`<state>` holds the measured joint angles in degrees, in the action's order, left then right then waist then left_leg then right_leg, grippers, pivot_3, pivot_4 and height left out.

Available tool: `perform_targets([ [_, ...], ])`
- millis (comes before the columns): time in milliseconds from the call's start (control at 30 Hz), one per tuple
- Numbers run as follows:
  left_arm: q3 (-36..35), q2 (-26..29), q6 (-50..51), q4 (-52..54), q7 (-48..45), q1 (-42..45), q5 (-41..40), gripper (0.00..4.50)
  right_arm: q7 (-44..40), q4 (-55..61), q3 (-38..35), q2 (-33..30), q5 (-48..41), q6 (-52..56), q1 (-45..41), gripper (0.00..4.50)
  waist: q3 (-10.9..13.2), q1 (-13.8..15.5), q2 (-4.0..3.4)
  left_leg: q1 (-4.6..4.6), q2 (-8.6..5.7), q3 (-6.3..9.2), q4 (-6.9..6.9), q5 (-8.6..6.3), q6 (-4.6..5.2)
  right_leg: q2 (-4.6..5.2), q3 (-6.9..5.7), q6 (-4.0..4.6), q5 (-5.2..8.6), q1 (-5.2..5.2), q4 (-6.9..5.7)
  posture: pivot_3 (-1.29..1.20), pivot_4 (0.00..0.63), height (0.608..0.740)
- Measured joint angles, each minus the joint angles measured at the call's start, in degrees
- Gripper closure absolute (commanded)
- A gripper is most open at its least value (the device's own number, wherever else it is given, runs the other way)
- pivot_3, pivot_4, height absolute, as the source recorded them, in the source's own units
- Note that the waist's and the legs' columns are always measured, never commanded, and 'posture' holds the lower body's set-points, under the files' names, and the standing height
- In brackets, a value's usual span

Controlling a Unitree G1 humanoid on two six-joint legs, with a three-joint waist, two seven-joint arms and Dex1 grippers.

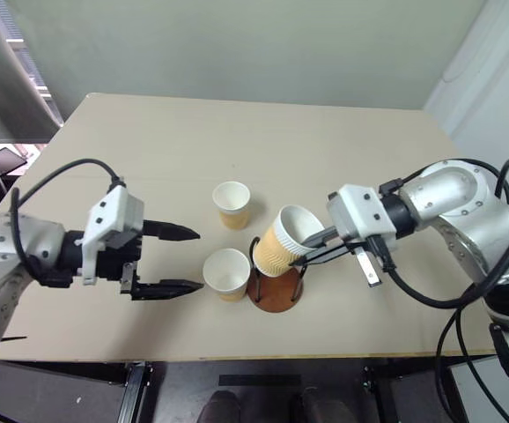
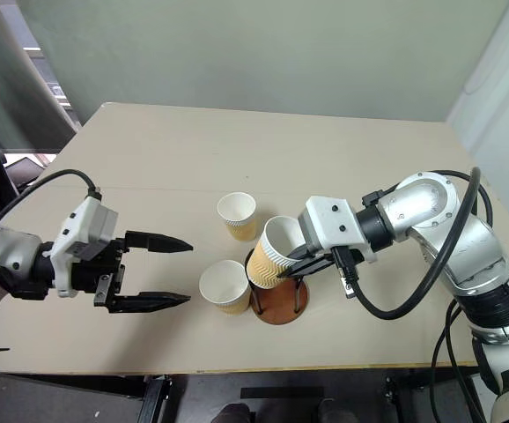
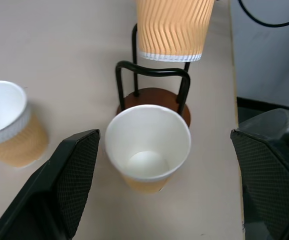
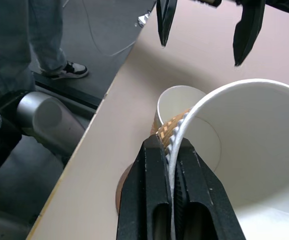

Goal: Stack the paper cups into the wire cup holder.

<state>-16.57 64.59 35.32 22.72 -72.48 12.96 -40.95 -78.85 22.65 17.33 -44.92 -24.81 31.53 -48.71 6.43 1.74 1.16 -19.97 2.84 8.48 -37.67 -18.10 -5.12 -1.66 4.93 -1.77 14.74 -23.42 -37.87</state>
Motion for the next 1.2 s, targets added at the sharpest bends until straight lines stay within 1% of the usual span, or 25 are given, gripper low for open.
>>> perform_targets([
  [433, -0.5, 0.5, 0.0, 0.5, 0.4, -0.4, 0.0, 0.00, -0.2, -1.9, 1.4, 0.5, 2.7, -2.0, 0.0, 4.47, 0.0, 0.0, 0.00, 0.00, 0.00, 0.00, 0.00, 0.00, 0.00, 0.01, 0.00, 0.01, 0.00, -0.01, -0.01, 0.00, 0.150, 0.740],
  [533, -0.5, 0.5, 0.0, 0.6, 0.4, -0.4, -0.1, 0.00, -0.2, -2.0, 1.4, 0.8, 3.4, -2.2, 0.0, 3.89, 0.0, 0.0, 0.00, -0.01, 0.00, 0.00, 0.00, 0.00, 0.00, 0.01, 0.00, 0.01, 0.00, 0.00, 0.00, 0.00, 0.150, 0.740],
  [833, 0.0, 0.4, 0.0, 0.6, 0.2, 0.6, -0.1, 0.00, -0.3, -2.2, 1.4, 0.9, 4.0, -2.2, -0.1, 0.78, 0.0, 0.0, 0.00, -0.01, 0.00, 0.00, 0.00, 0.00, 0.00, 0.01, 0.00, 0.01, 0.00, 0.00, 0.00, 0.00, 0.150, 0.740],
  [900, 1.1, 0.4, -0.1, 0.6, -0.2, 1.6, 0.0, 0.00, -0.2, -2.3, 1.3, 0.8, 3.7, -2.0, -0.2, 0.07, 0.0, 0.0, 0.00, -0.01, -0.01, 0.00, 0.00, 0.00, 0.00, 0.02, 0.00, 0.01, 0.00, 0.00, 0.00, 0.00, 0.150, 0.740],
  [933, 2.0, 0.4, -0.2, 0.6, -0.6, 2.1, 0.0, 0.00, -0.2, -2.6, 0.7, 0.8, 3.2, -1.8, -0.2, 0.03, 0.0, 0.1, 0.00, -0.01, -0.01, 0.00, 0.00, 0.00, 0.00, 0.02, 0.00, 0.01, 0.00, 0.00, 0.00, 0.00, 0.150, 0.740],
  [1033, 6.0, 0.4, -1.3, 1.0, -2.6, 3.7, 0.5, 0.00, -0.3, -5.1, -4.9, -1.1, -0.4, 0.3, -0.1, 0.03, 0.0, 0.3, -0.01, -0.06, -0.07, 0.02, -0.04, 0.00, 0.00, 0.08, 0.00, 0.01, 0.00, -0.01, 0.02, 0.00, 0.150, 0.740],
  [1100, 9.2, 0.5, -2.5, 1.0, -4.1, 4.9, 2.2, 0.00, -0.7, -6.7, -11.3, -2.3, -5.6, 2.9, 1.0, 0.03, 0.0, 0.6, 0.00, -0.07, -0.07, 0.03, -0.03, 0.00, -0.01, 0.08, 0.00, 0.02, 0.01, 0.02, 0.06, 0.00, 0.150, 0.740],
  [1167, 14.1, 0.2, -4.8, 0.5, -6.1, 7.8, 5.4, 0.00, -2.6, -7.7, -20.4, -5.1, -13.1, 5.9, 5.9, 0.03, 0.0, 1.3, 0.01, -0.08, -0.10, 0.05, -0.03, 0.01, -0.03, 0.06, 0.00, 0.02, 0.01, 0.10, 0.19, 0.00, 0.150, 0.740],
  [1200, 15.6, -0.2, -5.7, 0.2, -6.6, 8.5, 6.7, 0.00, -3.1, -8.7, -23.5, -6.3, -15.0, 6.9, 7.9, 0.03, 0.0, 1.5, 0.00, -0.08, -0.12, 0.04, -0.03, 0.01, -0.03, 0.08, 0.01, 0.02, 0.01, 0.13, 0.21, 0.00, 0.150, 0.740],
])
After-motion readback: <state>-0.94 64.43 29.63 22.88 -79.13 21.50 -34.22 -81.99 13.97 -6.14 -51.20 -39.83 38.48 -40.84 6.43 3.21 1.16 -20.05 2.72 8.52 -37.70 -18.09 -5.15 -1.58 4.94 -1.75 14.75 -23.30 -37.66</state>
